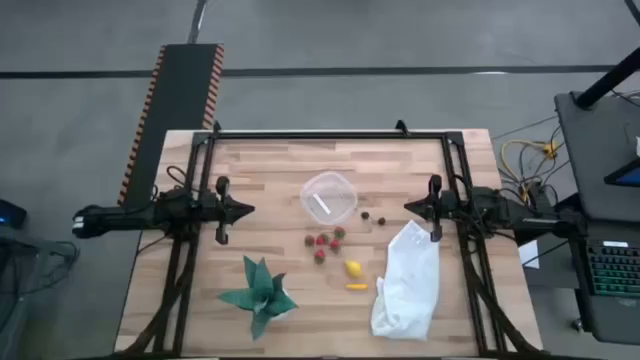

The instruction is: Pick and placing Produce into tupperware

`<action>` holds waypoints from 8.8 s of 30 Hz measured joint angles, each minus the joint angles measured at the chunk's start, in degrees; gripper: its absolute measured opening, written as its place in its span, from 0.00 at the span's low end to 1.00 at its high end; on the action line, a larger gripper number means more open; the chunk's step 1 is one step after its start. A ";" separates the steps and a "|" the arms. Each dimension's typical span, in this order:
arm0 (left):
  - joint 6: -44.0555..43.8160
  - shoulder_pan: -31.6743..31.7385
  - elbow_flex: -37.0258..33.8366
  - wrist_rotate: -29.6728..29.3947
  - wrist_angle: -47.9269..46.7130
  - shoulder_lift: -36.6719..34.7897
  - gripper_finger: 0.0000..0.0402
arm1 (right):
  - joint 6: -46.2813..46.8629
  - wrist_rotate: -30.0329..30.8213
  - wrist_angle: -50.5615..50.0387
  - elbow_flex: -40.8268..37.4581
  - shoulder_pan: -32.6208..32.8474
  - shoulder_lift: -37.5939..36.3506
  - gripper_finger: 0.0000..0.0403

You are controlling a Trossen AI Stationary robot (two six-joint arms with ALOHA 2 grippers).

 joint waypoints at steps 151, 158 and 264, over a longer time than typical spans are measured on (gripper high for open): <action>13.99 0.12 19.91 -10.20 11.98 31.54 0.30 | -7.90 8.17 -25.75 39.84 0.00 46.57 0.37; 15.39 0.12 20.54 -10.70 12.12 31.36 0.30 | -7.72 9.05 -25.70 39.81 -0.02 49.69 0.34; 15.34 0.12 20.15 -10.68 12.59 35.17 0.30 | 4.01 3.85 -23.94 48.72 0.02 87.84 0.02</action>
